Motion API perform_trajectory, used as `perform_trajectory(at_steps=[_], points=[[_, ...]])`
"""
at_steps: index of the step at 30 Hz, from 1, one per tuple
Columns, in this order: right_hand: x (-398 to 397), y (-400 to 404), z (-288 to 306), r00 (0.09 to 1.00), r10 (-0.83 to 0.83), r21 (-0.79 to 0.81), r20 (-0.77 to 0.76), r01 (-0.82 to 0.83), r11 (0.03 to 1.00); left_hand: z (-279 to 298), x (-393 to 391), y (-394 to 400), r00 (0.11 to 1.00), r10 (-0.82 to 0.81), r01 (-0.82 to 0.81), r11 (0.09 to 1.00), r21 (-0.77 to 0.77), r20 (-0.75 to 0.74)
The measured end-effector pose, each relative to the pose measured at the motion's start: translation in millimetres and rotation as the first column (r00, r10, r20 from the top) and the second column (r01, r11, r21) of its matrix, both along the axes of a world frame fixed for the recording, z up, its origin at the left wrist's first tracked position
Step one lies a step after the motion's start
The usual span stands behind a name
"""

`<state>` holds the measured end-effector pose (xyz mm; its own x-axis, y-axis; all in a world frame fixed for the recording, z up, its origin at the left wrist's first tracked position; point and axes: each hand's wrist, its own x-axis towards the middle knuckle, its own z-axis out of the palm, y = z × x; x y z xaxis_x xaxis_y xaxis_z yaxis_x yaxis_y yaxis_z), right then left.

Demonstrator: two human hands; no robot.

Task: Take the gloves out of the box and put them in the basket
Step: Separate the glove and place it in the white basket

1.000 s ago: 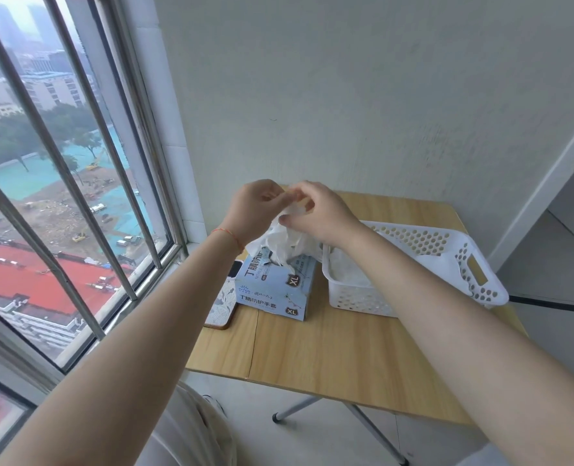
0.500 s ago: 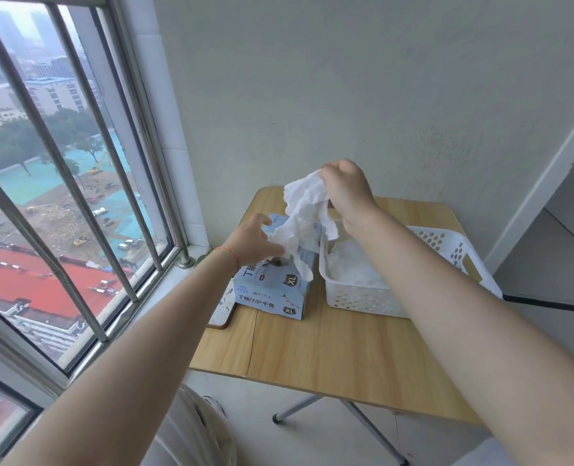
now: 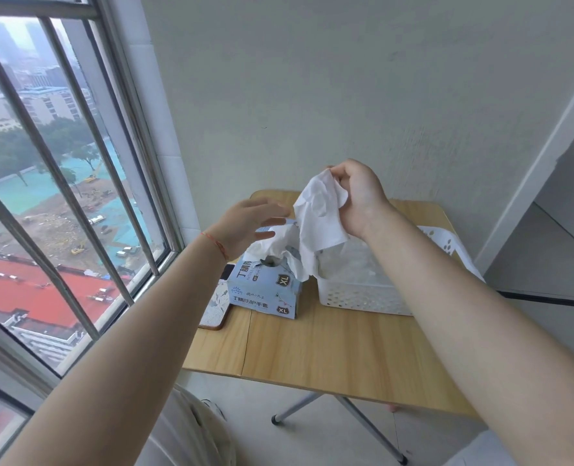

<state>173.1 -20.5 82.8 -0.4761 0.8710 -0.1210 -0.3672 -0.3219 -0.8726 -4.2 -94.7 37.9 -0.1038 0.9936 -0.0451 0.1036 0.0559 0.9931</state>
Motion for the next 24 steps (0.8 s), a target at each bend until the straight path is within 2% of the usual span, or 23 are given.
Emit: perform_trajectory(at_steps=[3,5,7,10,12,14,16,18,19,21,24], points=[[5,0,1,1.000,-0.003,-0.018,-0.030,0.003,1.000,5,4,-3,0.991,-0.025,0.029,0.999,-0.036,0.128],[7,-1,2,1.000,0.001,-0.026,-0.029,-0.002,1.000,7,6,-5,0.980,-0.090,0.089,0.996,0.011,0.177],[8,-5,3,1.000,0.008,-0.026,-0.022,-0.009,1.000,9,8,-7,0.975,-0.177,0.166,0.982,0.089,0.136],[8,-10,6,0.999,0.017,-0.008,0.029,-0.016,1.000,13,15,-10,0.969,-0.245,0.242,0.963,0.117,0.014],[7,-13,7,0.997,0.001,0.001,0.071,-0.002,1.000,16,16,-12,0.974,-0.224,0.226,0.970,0.091,-0.038],[6,-10,5,0.989,-0.053,0.010,0.138,0.052,0.999,17,11,-14,0.987,-0.164,0.163,0.985,0.062,0.004],[4,-7,1,0.948,-0.148,0.108,0.282,0.122,0.987,15,3,-16,0.992,-0.096,0.091,0.994,0.053,0.087],[0,-5,-2,0.848,-0.256,0.331,0.464,0.102,0.938,18,0,-19,0.989,-0.015,0.006,0.998,0.067,0.149],[-4,-7,-3,0.805,-0.305,0.419,0.508,0.078,0.904,20,0,-20,0.985,0.022,-0.033,0.997,0.065,0.171],[-9,-13,-2,0.776,-0.359,0.528,0.518,0.040,0.848,25,2,-19,0.980,0.081,-0.089,0.995,0.037,0.180],[-12,-26,3,0.795,-0.262,0.622,0.547,-0.176,0.763,28,9,-14,0.966,0.152,-0.147,0.988,-0.040,0.210]])
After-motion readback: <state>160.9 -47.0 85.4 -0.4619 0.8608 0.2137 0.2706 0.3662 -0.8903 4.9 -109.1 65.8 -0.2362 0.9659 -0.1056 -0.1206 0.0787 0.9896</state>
